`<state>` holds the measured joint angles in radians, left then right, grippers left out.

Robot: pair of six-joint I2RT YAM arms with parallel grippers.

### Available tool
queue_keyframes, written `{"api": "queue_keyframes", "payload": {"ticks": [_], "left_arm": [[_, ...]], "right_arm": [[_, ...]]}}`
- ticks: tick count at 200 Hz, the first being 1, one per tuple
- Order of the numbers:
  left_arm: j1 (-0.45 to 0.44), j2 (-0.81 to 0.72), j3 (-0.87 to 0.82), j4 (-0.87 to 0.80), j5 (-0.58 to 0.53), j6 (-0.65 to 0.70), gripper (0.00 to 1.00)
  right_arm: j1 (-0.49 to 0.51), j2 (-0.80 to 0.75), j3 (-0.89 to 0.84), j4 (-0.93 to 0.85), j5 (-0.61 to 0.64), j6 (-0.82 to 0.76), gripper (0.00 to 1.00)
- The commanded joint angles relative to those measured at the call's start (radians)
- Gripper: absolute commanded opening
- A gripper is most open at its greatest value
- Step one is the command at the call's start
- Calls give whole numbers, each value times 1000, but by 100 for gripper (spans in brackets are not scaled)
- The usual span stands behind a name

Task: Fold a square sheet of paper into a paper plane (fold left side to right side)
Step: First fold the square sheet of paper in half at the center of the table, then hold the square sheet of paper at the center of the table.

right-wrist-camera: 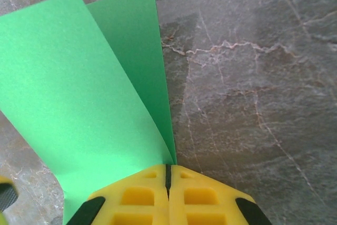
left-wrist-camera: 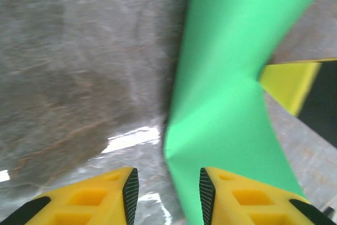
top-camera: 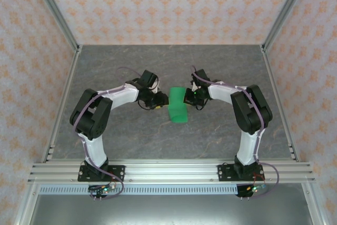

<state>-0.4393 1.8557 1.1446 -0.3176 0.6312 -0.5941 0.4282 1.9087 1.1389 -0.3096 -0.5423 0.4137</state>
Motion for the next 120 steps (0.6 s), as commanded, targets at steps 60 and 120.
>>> {"api": "queue_keyframes", "payload": {"ticks": [60,120], "left_arm": [[-76,136,127,106,42,-36,35],[-84,178,93,70,8,-10,35]], "right_arm": [[5,72,-11,-94,92,-18,8],[5,35,-29,-31,43,-12,8]]}}
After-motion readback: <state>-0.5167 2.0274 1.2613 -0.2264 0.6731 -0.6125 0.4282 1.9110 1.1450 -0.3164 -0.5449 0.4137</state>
